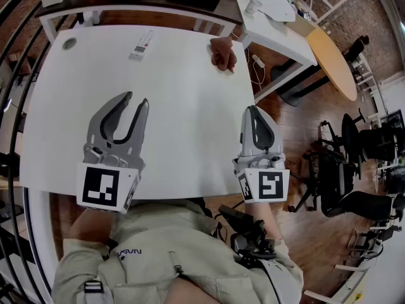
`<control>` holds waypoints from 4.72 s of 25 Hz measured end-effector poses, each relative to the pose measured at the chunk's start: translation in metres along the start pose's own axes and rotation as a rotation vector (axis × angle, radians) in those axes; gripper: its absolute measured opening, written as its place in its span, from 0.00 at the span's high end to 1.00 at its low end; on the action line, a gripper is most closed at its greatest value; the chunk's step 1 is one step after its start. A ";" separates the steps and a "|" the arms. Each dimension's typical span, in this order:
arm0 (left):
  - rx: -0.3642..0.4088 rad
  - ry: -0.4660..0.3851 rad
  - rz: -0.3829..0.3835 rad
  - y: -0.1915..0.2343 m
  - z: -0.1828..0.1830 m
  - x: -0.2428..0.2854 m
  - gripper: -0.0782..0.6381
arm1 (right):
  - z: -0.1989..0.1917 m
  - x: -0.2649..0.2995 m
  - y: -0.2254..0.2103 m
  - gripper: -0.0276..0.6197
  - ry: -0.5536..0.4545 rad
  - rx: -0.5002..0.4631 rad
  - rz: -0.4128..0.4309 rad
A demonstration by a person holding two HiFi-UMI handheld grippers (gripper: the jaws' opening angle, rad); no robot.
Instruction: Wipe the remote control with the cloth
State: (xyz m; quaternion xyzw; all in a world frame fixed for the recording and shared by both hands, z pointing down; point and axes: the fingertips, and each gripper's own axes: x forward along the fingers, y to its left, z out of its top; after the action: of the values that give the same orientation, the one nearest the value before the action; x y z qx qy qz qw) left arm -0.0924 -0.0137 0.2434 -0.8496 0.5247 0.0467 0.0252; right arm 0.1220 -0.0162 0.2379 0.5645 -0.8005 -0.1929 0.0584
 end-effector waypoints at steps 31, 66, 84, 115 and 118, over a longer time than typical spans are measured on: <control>0.008 0.165 0.081 0.141 0.003 0.208 0.39 | -0.020 0.237 -0.103 0.48 0.076 0.074 0.030; -0.068 0.878 0.046 0.171 -0.200 0.220 0.28 | -0.208 0.286 -0.056 0.44 0.655 0.122 0.318; -0.001 0.863 -0.070 0.157 -0.196 0.228 0.54 | -0.237 0.275 -0.049 0.51 0.774 0.099 0.323; 0.461 0.107 0.050 0.083 -0.018 0.235 0.55 | -0.033 0.265 -0.077 0.82 0.143 -0.096 0.096; 0.469 0.026 0.064 0.068 0.002 0.232 0.55 | 0.000 0.253 -0.074 0.82 0.057 -0.138 0.080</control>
State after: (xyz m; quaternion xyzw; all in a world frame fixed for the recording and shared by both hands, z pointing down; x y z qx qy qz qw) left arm -0.0504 -0.2507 0.2176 -0.8041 0.5481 -0.0865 0.2134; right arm 0.0969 -0.2719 0.1791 0.5319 -0.8052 -0.2291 0.1275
